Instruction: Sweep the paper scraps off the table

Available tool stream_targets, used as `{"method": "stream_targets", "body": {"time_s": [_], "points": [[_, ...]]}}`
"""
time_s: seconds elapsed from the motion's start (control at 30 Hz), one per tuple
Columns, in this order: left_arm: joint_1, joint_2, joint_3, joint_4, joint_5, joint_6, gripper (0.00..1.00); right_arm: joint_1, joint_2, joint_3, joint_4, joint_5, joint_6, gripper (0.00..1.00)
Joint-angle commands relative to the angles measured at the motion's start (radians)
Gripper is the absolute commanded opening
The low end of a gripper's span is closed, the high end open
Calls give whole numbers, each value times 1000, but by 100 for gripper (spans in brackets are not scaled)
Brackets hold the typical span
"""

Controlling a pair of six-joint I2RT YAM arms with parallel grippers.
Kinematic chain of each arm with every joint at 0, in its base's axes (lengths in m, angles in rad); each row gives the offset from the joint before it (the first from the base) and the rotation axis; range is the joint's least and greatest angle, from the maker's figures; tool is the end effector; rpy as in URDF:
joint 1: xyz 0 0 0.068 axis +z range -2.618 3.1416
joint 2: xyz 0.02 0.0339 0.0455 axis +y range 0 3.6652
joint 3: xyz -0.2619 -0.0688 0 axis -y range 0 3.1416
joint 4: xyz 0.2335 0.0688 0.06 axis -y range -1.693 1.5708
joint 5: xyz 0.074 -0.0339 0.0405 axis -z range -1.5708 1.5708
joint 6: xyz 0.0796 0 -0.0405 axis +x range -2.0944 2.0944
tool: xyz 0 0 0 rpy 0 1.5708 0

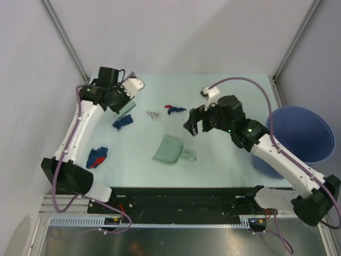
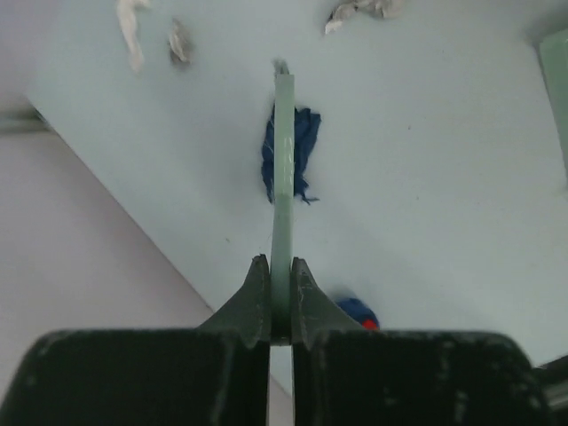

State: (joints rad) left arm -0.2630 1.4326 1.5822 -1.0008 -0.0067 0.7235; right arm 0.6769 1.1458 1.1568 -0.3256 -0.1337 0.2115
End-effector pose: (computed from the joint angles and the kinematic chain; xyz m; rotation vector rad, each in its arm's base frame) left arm 0.2967 -0.0793 0.3515 1.1496 2.1451 0.2169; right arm 0.2196 0.1901 0.3674 -0.5412 1.8729 0.7254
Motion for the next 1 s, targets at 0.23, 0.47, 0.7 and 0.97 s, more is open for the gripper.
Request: {"method": "stream_targets", "body": {"time_s": [0.23,0.47,0.7,0.97], "points": [[315,-72,53,-262,154,-182,0,130,222,-2,-428,75,-411,100],[519,-233,-112,-262,116,-79,0,179,370,-3,-391,28,-486,100],[715,-255,-136,-259,97,-3,0,207,532,-5,-336,71,-535,100],[835,-258,-186,-254,103,63,0,210,643,-6,-346,65,-563,48]]}}
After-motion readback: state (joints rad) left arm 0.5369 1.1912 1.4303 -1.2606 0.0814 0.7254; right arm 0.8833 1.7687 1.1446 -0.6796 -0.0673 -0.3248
